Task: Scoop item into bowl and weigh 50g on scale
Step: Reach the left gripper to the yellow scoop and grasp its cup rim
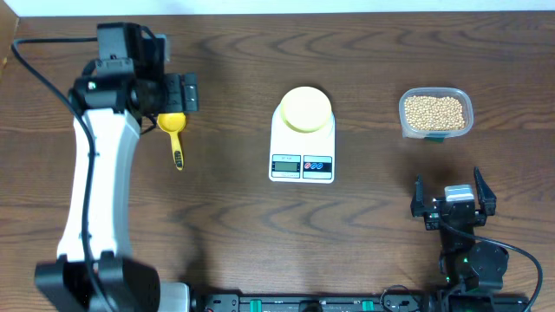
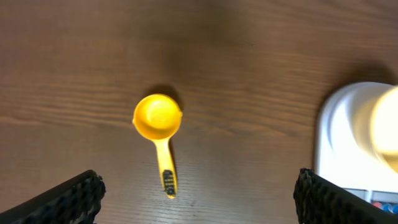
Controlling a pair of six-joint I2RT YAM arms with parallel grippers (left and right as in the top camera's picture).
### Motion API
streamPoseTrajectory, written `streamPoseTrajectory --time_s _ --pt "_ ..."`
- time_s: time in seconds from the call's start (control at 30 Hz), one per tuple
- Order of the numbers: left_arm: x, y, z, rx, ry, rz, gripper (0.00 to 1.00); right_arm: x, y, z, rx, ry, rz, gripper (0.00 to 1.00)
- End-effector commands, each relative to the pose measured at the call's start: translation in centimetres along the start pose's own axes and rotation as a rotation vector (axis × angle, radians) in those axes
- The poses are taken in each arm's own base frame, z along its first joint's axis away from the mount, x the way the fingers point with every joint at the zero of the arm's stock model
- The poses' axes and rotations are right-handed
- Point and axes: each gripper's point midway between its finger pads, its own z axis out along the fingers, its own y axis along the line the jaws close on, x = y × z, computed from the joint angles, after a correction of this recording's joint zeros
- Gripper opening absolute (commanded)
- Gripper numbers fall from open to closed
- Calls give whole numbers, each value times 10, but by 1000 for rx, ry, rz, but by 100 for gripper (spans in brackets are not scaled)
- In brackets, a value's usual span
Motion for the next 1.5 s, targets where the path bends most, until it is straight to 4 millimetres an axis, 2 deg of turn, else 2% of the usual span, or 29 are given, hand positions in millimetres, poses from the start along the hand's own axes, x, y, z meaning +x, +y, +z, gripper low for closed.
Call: streamPoseTrajectory --time_s 0.0,0.17,0.33,0.57,0.97,1.1,1.3,1.47 --pt "-2 20 17 1 28 -53 99 0 0 0 1 -1 7 99" --pt "9 42 42 -20 96 -101 99 0 0 0 1 0 7 99" --pt "11 60 67 -49 117 -106 99 0 0 0 1 -1 7 99" --pt "11 88 86 -69 118 -119 96 0 0 0 1 0 7 99" --pt "25 91 105 -50 177 -52 80 0 0 0 1 -1 7 99" --pt "34 92 118 -42 217 -57 66 0 0 0 1 -1 7 99" --pt "41 88 134 -12 242 -62 67 0 0 0 1 -1 7 99" --pt "46 92 158 -10 254 -65 65 0 0 0 1 -1 7 99"
